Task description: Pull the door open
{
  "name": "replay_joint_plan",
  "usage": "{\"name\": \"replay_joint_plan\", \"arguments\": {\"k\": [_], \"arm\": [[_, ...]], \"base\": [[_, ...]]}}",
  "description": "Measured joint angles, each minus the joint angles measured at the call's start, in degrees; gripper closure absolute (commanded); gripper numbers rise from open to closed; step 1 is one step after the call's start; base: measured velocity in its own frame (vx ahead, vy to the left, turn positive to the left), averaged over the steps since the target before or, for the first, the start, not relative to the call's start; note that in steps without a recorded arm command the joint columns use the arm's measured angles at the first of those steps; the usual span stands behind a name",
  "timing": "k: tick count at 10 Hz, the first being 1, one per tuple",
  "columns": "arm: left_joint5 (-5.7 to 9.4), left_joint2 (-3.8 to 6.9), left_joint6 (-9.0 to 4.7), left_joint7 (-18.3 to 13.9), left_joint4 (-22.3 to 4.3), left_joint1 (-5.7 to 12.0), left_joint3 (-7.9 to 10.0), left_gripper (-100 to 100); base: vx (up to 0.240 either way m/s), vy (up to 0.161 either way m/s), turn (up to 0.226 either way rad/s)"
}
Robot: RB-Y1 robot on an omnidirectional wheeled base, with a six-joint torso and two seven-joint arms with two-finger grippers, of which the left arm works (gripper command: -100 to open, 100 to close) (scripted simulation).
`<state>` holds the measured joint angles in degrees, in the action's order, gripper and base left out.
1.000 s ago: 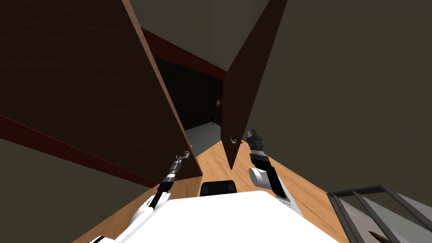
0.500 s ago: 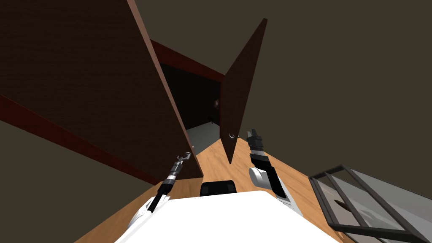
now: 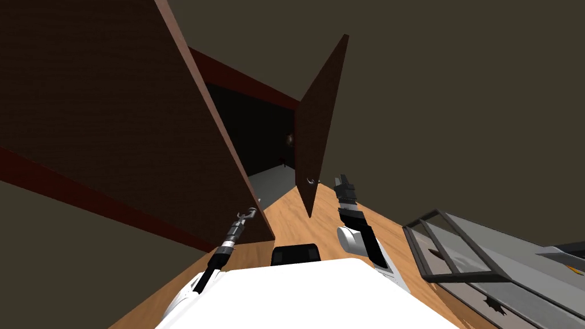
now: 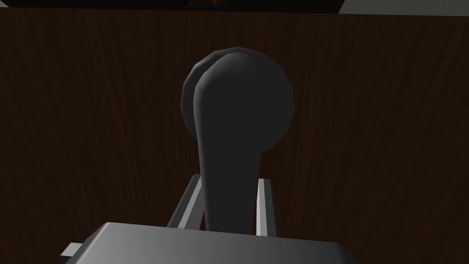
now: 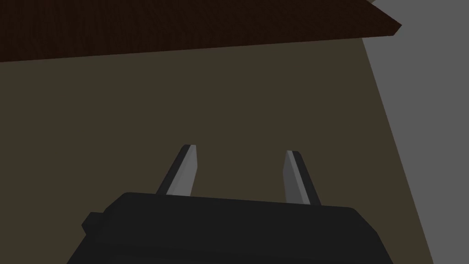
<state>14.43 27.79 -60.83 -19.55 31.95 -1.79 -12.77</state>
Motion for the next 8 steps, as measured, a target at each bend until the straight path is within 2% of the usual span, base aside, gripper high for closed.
{"name": "replay_joint_plan", "arguments": {"k": [2, 3, 5, 6, 8], "arm": [[0.04, 0.50, -2.28, -0.9, -2.0, -0.32, -0.63, 100], [0.23, 1.07, -2.98, -1.2, -1.4, -1.58, -0.92, 100], [0.17, 1.51, -5.37, -2.2, -3.2, -1.70, -1.72, 100], [0.36, 2.11, -5.58, -2.4, -1.9, -3.04, -1.88, 100], [0.38, 2.31, -7.49, -3.0, -3.8, -3.01, -2.33, 100]], "base": [[-0.151, 0.052, -0.202], [-0.163, 0.074, -0.161], [-0.145, 0.039, -0.123], [-0.106, 0.022, -0.053], [-0.136, 0.040, -0.130]]}}
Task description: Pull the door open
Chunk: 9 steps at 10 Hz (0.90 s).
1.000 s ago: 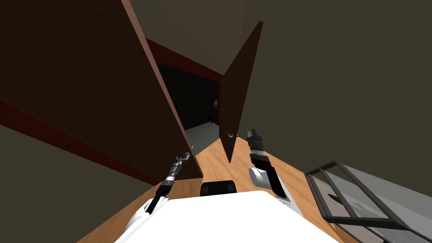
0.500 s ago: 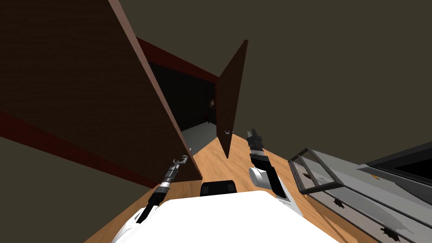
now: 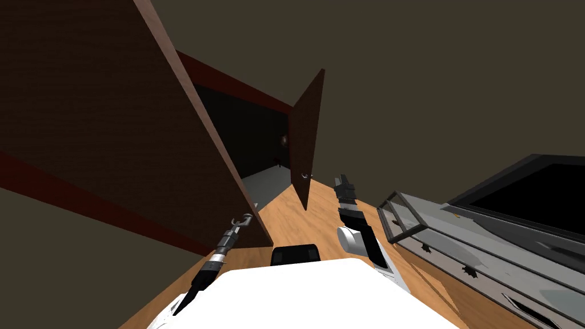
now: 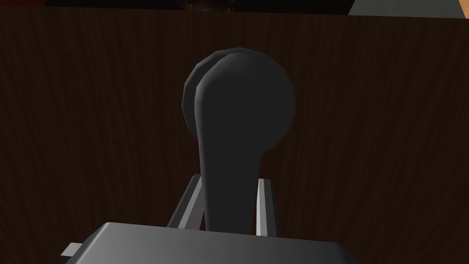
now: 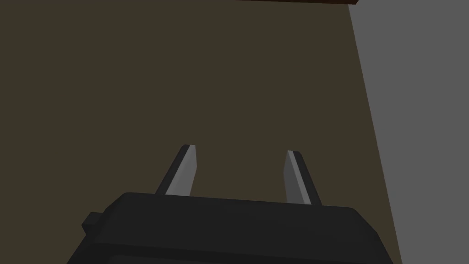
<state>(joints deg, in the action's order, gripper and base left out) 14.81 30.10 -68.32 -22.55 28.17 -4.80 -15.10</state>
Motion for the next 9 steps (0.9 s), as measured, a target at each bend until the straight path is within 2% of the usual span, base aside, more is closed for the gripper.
{"name": "replay_joint_plan", "arguments": {"k": [1, 2, 6, 7, 9], "arm": [[0.10, 0.33, -0.93, -0.4, -0.4, -0.30, -0.23, 100], [0.08, 0.35, -1.05, -0.4, -0.5, -0.38, -0.29, 100], [0.52, 0.90, -4.12, -1.0, -2.5, -0.86, -1.20, 100], [0.70, 1.37, -4.31, -1.1, -1.4, -2.19, -1.45, 100], [0.94, 1.56, -5.82, -1.2, -1.7, -3.25, -2.04, 100]], "base": [[-0.077, 0.032, -0.039], [-0.119, 0.049, -0.181], [-0.213, 0.073, -0.188], [-0.201, 0.047, -0.175], [-0.217, 0.102, -0.176]]}}
